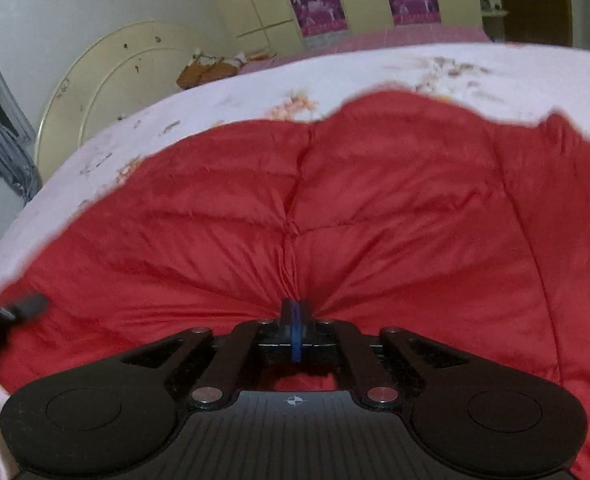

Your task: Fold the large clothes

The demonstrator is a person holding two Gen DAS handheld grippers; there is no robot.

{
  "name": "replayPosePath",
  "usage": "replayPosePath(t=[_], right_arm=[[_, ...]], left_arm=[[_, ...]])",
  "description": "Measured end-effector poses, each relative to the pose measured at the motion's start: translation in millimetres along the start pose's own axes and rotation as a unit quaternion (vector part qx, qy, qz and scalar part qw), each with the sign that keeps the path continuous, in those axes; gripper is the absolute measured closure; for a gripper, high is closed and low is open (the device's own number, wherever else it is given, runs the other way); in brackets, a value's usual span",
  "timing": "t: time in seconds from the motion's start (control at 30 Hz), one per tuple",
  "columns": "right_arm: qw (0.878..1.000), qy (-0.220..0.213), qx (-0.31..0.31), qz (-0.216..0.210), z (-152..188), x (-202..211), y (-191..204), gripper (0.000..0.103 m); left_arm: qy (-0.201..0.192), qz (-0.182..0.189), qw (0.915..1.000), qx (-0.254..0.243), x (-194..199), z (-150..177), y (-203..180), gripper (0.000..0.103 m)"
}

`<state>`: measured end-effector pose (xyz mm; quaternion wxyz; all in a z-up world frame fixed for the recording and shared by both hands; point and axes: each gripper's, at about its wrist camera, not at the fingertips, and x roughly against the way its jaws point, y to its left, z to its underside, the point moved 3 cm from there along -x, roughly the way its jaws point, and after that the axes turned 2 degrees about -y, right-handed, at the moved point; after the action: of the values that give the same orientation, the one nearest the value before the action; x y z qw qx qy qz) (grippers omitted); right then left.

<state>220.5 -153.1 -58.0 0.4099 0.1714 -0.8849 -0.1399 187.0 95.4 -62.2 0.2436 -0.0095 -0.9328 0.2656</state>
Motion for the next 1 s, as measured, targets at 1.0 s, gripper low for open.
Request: replayPosePath(t=[1.0], right_arm=[[0.986, -0.063, -0.143, 0.055, 1, 147, -176, 0.103]], left_arm=[[0.027, 0.117, 0.9656, -0.230, -11, 47, -217, 0.086]])
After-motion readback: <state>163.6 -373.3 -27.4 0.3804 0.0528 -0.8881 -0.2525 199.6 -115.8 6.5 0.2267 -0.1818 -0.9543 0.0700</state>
